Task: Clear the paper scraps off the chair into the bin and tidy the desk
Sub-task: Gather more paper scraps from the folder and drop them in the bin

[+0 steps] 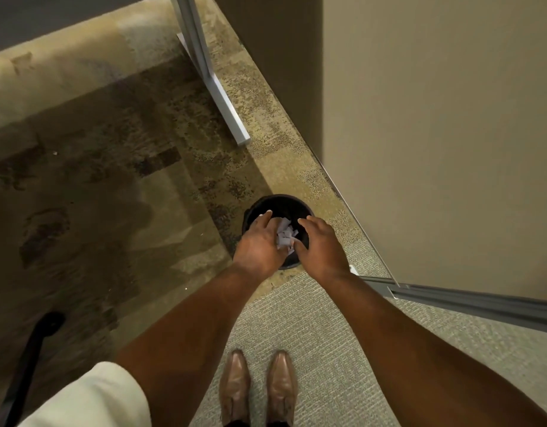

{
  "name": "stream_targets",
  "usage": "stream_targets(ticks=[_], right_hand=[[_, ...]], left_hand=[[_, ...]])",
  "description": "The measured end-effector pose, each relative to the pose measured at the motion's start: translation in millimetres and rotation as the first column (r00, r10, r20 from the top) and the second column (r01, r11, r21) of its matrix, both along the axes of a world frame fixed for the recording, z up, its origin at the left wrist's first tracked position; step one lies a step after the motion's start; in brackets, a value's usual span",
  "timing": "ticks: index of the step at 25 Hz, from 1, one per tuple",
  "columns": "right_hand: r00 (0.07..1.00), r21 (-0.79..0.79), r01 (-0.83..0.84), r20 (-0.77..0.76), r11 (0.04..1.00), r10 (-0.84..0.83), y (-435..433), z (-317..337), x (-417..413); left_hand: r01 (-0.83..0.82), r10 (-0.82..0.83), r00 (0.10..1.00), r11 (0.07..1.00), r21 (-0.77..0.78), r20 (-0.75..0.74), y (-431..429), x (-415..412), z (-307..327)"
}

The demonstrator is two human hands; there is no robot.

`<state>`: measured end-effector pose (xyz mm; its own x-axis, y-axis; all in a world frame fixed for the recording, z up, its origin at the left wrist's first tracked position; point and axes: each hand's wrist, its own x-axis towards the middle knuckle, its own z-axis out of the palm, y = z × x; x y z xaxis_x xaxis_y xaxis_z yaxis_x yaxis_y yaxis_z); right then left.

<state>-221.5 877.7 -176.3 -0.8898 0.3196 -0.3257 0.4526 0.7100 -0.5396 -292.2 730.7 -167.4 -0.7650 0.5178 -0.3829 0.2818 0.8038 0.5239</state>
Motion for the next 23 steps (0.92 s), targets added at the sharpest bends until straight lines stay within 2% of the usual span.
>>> stream_targets(ticks=[3, 7, 12, 18, 23], right_hand=[[1.0, 0.002, 0.0, -0.006, 1.0, 0.0, -4.5, 19.9, 2.7], [0.999, 0.029, -0.043, -0.022, 0.999, 0.044, -15.7, 63.5, 6.4], [0.985, 0.169, -0.167, -0.017, 0.971, 0.172, -40.2, 132.9, 16.5], [0.96, 0.259, -0.251, -0.059, 0.933, 0.275, -76.4, 239.7, 17.4], [0.917, 0.317, -0.346, -0.084, 0.883, 0.39, -116.0, 318.9, 9.6]], left_hand=[[0.027, -0.027, 0.994, 1.0, -0.001, -0.11, -6.0, 8.6, 21.8], [0.028, -0.035, 0.986, 0.999, -0.044, -0.163, -23.4, 18.8, 62.1], [0.064, -0.089, 0.976, 0.99, -0.128, -0.201, -58.9, 34.2, 133.1], [-0.024, -0.022, 0.964, 0.985, -0.169, -0.265, -111.6, 42.0, 233.6], [-0.174, 0.107, 0.942, 0.966, -0.19, -0.32, -171.8, 57.6, 304.1]])
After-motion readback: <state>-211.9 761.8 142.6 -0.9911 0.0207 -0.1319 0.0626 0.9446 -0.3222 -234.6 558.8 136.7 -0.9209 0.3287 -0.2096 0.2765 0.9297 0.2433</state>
